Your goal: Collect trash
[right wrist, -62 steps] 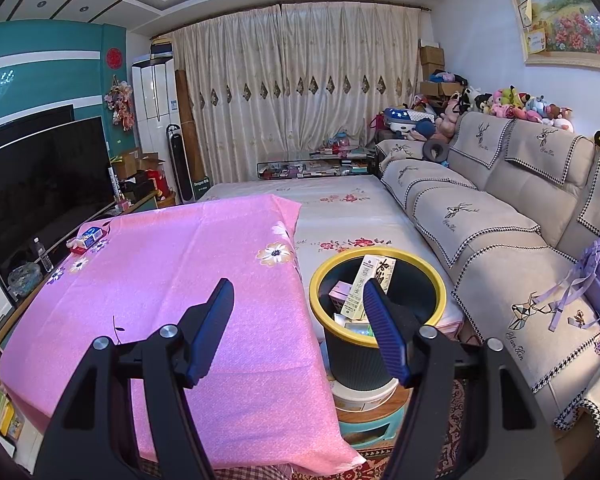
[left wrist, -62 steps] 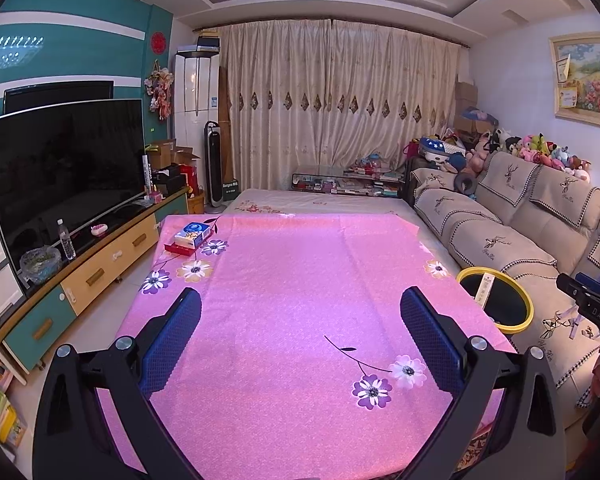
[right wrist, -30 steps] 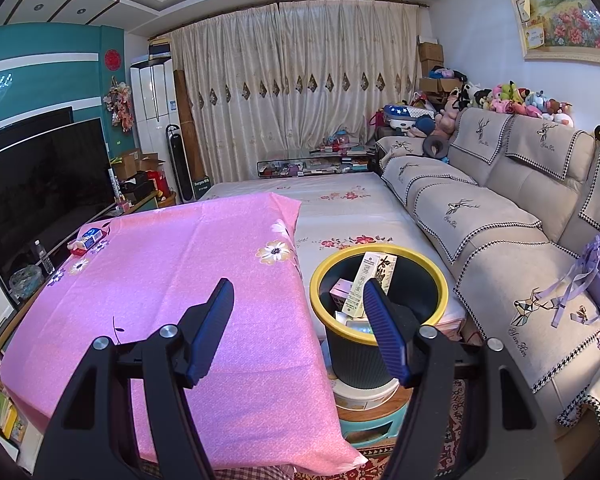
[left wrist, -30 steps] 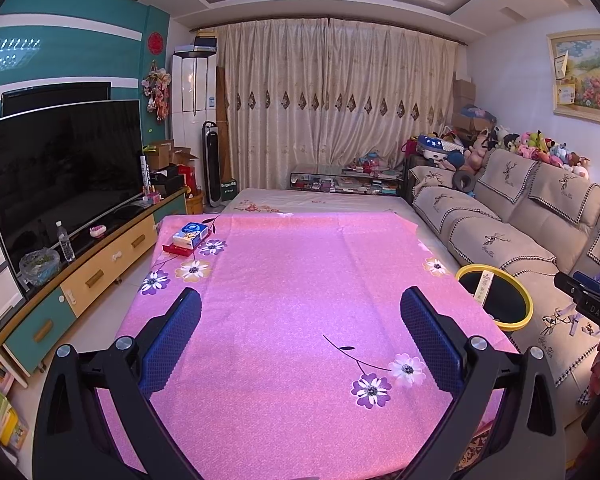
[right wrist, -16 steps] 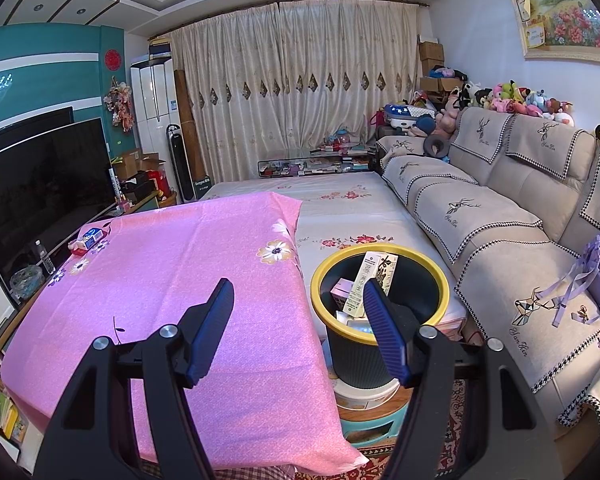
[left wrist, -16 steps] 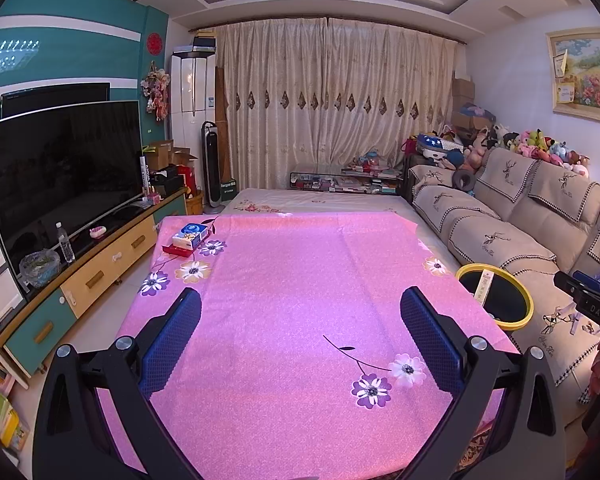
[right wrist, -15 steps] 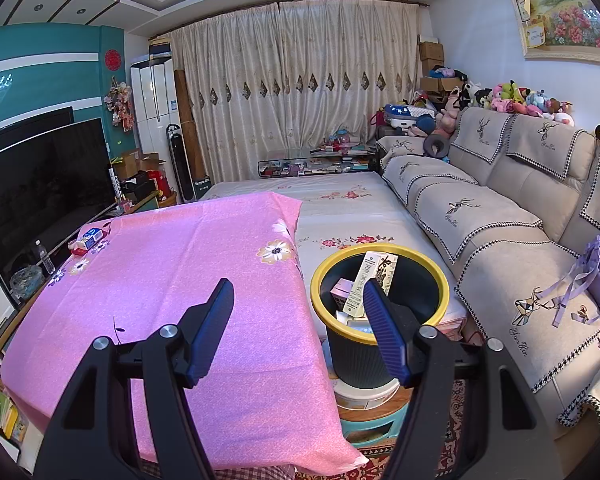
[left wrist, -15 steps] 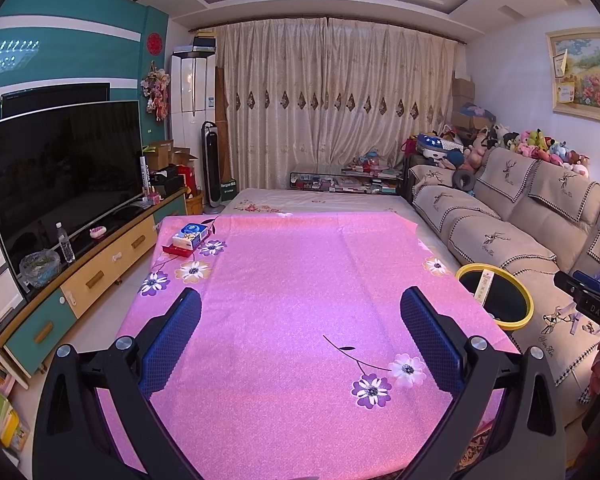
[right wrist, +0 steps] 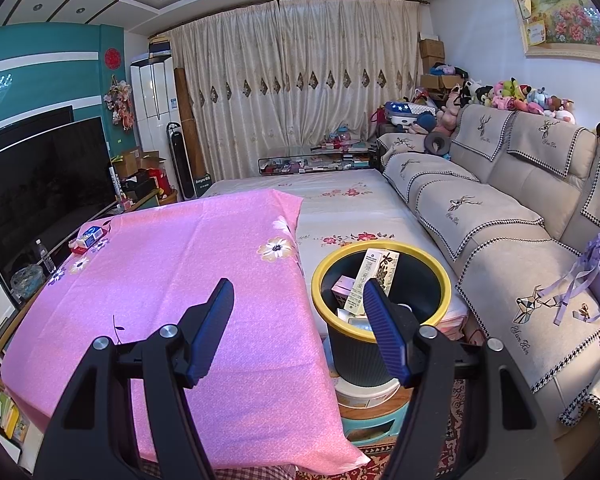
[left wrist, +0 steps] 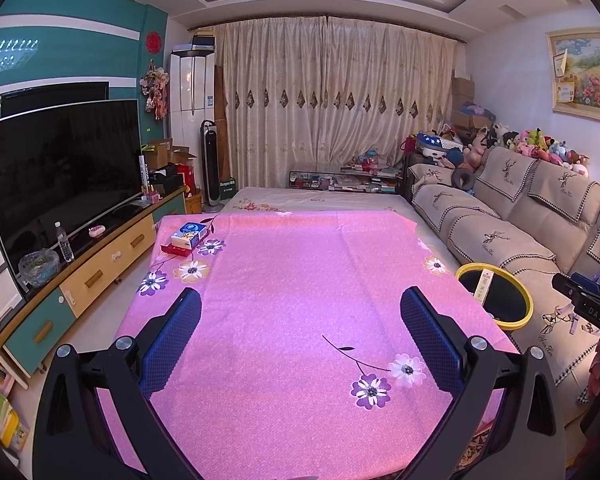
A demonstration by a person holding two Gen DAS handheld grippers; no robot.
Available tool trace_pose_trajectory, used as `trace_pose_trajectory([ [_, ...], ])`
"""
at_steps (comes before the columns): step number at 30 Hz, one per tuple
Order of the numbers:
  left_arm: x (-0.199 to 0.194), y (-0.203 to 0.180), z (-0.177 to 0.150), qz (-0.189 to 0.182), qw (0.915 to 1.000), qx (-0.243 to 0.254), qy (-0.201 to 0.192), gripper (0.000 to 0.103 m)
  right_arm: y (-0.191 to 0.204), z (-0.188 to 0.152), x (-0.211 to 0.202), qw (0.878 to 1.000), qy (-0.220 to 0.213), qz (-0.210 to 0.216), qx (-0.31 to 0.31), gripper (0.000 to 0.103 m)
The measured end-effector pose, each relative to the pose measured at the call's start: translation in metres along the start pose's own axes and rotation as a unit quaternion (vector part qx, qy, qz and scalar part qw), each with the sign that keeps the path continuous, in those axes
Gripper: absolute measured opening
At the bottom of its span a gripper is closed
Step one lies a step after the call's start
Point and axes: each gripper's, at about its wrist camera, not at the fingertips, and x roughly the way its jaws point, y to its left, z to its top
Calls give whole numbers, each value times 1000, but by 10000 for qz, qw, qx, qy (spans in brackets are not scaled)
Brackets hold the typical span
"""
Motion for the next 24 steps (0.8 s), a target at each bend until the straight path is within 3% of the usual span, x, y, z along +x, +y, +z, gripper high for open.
trace_pose_trajectory([
  [14,9,2,4,-71,9999,-34,75,98,3,-4,4,10000,53,-1,11,64],
  [24,49,11,5,-3,9995,53,312,98,7,0,19,9998,202,-17,-38,64],
])
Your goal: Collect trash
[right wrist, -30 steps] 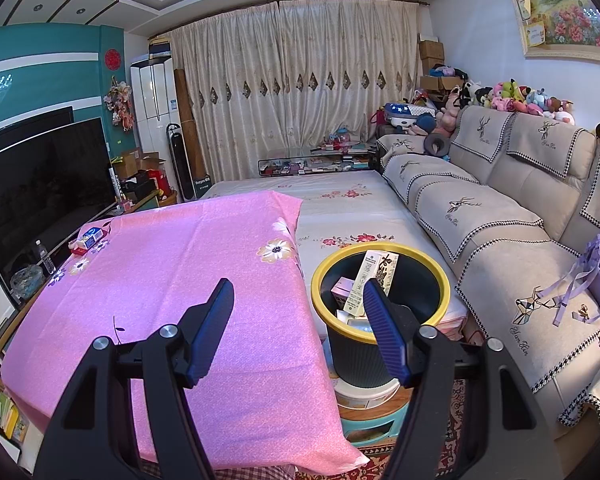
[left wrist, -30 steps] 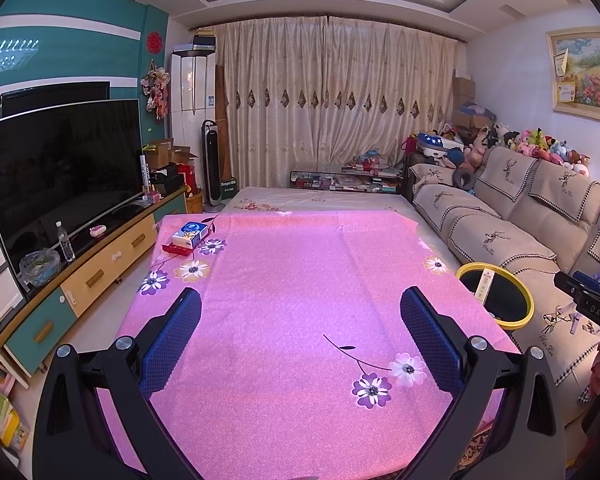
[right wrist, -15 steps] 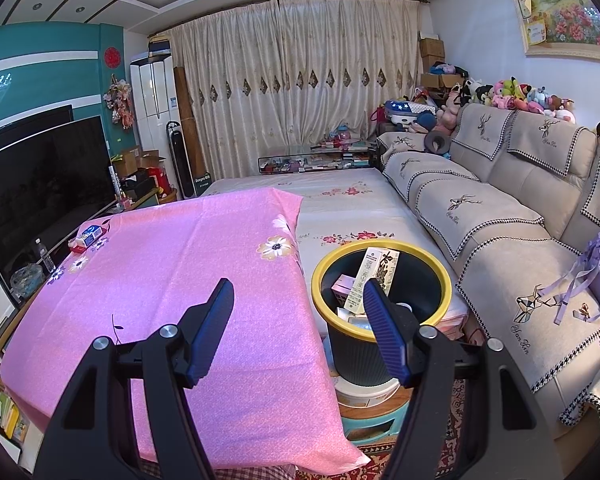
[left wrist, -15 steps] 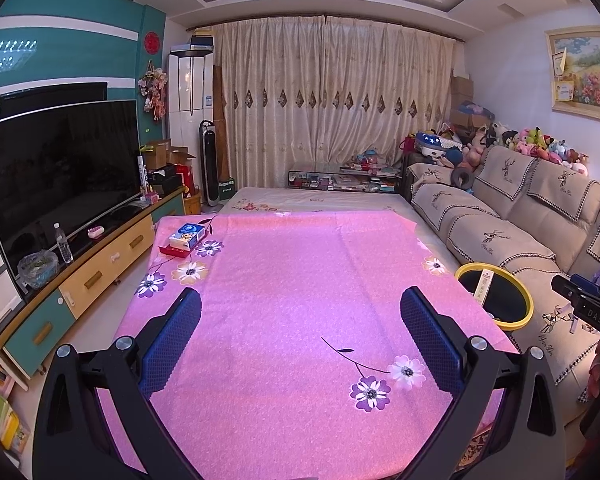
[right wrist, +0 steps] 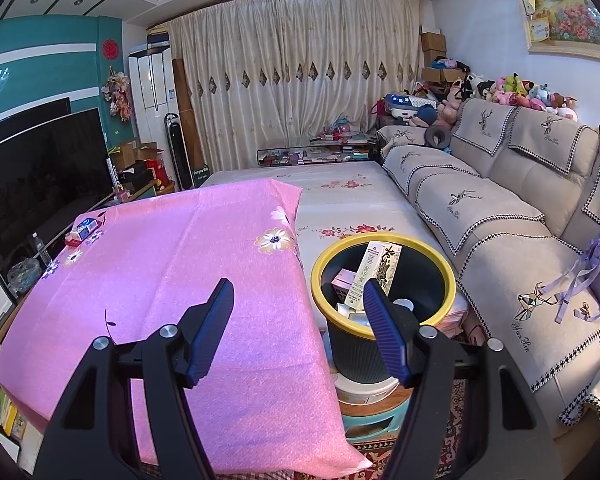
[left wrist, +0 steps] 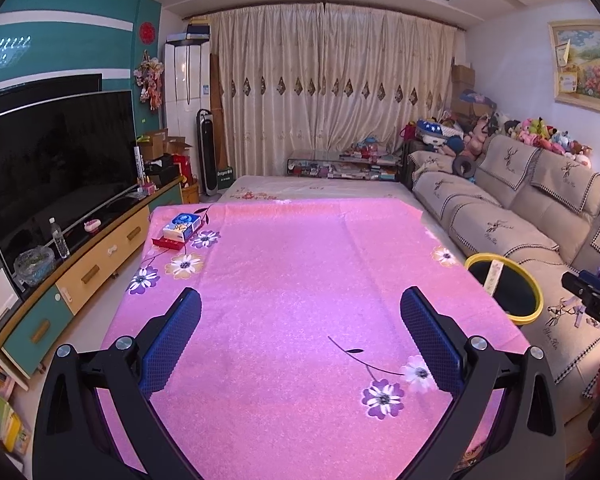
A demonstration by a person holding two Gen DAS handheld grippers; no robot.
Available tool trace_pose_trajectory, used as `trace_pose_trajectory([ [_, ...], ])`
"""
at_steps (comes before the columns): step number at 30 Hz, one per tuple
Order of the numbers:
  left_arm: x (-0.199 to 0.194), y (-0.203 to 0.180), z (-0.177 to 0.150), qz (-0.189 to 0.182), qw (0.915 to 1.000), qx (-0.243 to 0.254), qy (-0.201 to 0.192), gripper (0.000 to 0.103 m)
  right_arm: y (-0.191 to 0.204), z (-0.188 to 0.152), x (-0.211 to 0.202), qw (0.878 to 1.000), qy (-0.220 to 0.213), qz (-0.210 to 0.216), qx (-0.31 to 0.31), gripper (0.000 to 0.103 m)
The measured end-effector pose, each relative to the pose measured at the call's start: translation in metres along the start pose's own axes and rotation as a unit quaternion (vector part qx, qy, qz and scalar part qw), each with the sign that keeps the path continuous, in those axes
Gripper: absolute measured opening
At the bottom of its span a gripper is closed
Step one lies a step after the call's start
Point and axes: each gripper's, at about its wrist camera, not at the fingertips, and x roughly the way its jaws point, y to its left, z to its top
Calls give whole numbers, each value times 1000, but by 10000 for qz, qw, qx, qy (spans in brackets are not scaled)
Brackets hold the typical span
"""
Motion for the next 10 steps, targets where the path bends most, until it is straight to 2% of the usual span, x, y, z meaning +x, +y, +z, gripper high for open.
trace_pose_trajectory([
  [5,55,24,14,290,9991,-25,308,98,14,16,25,9995,160,194,-211,64],
  [10,140,66,23,440,9956,-363,749,98,46,46,81,9976,367,433,-406,77],
])
